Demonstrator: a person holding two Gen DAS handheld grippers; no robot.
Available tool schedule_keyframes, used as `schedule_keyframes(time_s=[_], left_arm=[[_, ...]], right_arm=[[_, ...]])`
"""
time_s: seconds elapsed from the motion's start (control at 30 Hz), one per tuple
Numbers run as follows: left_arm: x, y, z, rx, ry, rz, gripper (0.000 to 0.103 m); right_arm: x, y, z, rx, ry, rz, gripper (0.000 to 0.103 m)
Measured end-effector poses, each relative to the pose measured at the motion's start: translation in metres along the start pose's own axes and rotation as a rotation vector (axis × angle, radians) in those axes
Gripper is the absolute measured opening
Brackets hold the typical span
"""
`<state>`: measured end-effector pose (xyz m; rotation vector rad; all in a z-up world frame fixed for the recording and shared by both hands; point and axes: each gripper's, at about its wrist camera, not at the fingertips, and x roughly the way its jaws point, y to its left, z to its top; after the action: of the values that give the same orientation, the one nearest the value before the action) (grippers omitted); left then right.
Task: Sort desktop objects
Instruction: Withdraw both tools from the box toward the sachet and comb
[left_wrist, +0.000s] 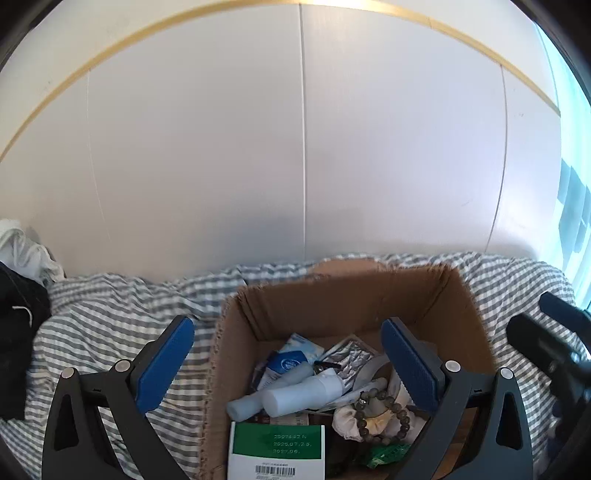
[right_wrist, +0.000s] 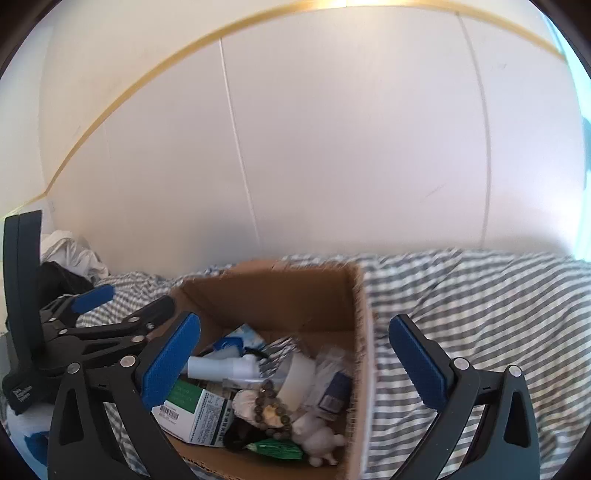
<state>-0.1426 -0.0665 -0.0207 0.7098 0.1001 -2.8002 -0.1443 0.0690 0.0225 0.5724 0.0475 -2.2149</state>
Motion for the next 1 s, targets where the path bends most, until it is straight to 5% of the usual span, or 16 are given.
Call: schedule_keyframes(time_s=[0.3, 0.4, 0.6, 1.0], left_arm=[[-0.044, 0.014, 0.010, -0.060, -0.027, -0.008, 0.103], [-0.055, 0.029, 0.008, -0.164, -0.030, 0.095, 0.103], [-0.080, 0.045, -0.011, -0.195, -0.017, 0.096, 0.103], [-0.071, 0.018, -0.109, -0.063, 0.342, 0.054, 0.103]], right_arm=[[-0.059, -0.001, 0.017, 0.039, -0.024, 0.000, 0.103], [-0.073, 0.003, 0.015, 0.029, 0.008, 0.010, 0.103], [-0.099, -0.009, -0.009, 0.107, 0.132, 0.057, 0.103], [-0.107, 0.008, -0.078, 0.129, 0.399, 0.098, 0.103]])
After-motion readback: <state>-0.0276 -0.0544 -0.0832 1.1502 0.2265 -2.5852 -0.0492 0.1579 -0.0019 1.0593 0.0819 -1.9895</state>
